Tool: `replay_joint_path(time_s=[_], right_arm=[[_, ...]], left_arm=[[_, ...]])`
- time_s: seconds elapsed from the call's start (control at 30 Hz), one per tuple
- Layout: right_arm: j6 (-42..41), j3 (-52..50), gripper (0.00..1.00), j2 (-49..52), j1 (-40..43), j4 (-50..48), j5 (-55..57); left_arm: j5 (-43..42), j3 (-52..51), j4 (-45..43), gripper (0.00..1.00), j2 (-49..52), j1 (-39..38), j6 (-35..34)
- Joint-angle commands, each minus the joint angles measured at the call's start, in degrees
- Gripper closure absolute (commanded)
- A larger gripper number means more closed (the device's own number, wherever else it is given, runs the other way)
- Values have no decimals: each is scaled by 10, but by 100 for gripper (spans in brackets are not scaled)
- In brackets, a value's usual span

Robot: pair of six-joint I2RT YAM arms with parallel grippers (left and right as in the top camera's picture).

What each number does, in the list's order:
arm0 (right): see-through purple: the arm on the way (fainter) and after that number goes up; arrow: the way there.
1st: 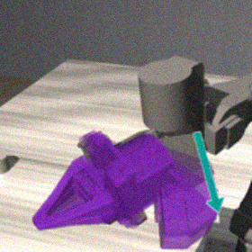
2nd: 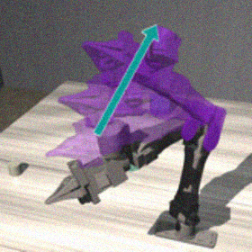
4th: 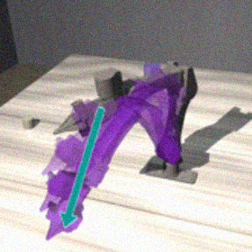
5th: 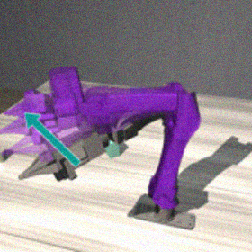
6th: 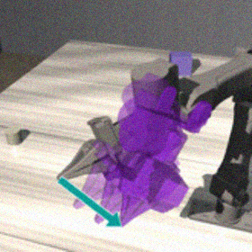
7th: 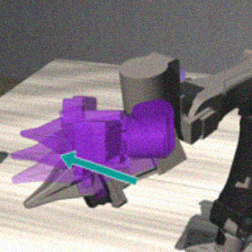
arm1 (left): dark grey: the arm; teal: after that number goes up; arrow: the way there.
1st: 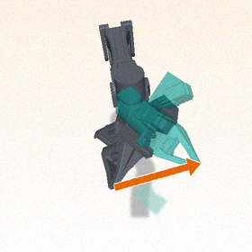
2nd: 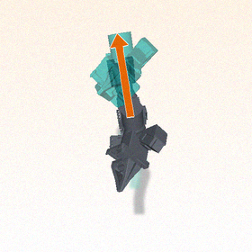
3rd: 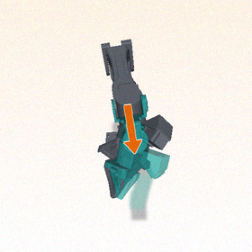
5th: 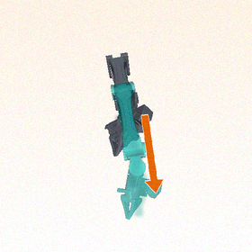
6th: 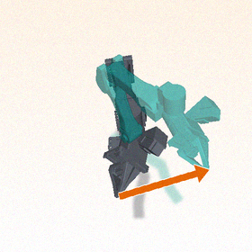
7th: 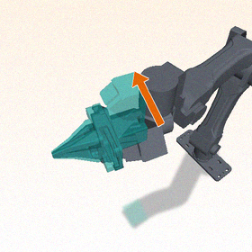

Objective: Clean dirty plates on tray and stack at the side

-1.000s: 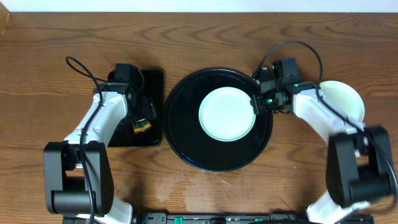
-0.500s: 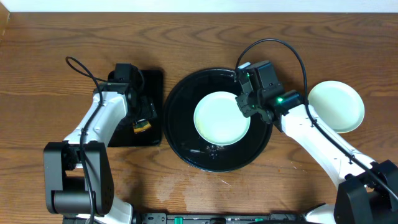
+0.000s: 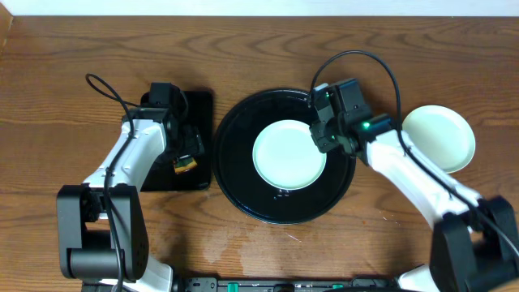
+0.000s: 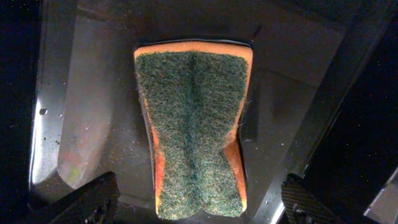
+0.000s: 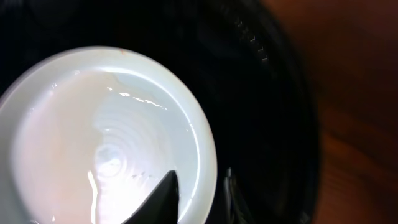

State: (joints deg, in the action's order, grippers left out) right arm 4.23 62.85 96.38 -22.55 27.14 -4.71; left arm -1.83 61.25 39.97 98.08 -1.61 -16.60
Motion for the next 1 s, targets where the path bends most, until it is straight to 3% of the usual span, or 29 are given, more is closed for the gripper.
replay_joint_path(time_s=[0.0, 0.17, 0.23, 0.27, 0.3, 0.43, 0.77, 0.97], right_arm=[[1, 3, 68, 72, 51, -14, -121], [20, 3, 60, 132, 102, -31, -284], [21, 3, 78, 150, 108, -36, -315], [21, 3, 93, 156, 109, -38, -318], [21, 2, 99, 163, 108, -38, -318], [16, 3, 99, 166, 108, -39, -310], [6, 3, 99, 43, 104, -40, -235], [6, 3, 99, -32, 51, -32, -95]], left_arm=[[-3, -2, 0, 15, 3, 2, 5], [-3, -2, 0, 15, 3, 2, 5], [-3, -2, 0, 15, 3, 2, 5], [-3, -2, 0, 15, 3, 2, 5], [-3, -2, 0, 15, 3, 2, 5], [-3, -2, 0, 15, 3, 2, 5], [-3, -2, 0, 15, 3, 2, 5], [-3, -2, 0, 15, 3, 2, 5]])
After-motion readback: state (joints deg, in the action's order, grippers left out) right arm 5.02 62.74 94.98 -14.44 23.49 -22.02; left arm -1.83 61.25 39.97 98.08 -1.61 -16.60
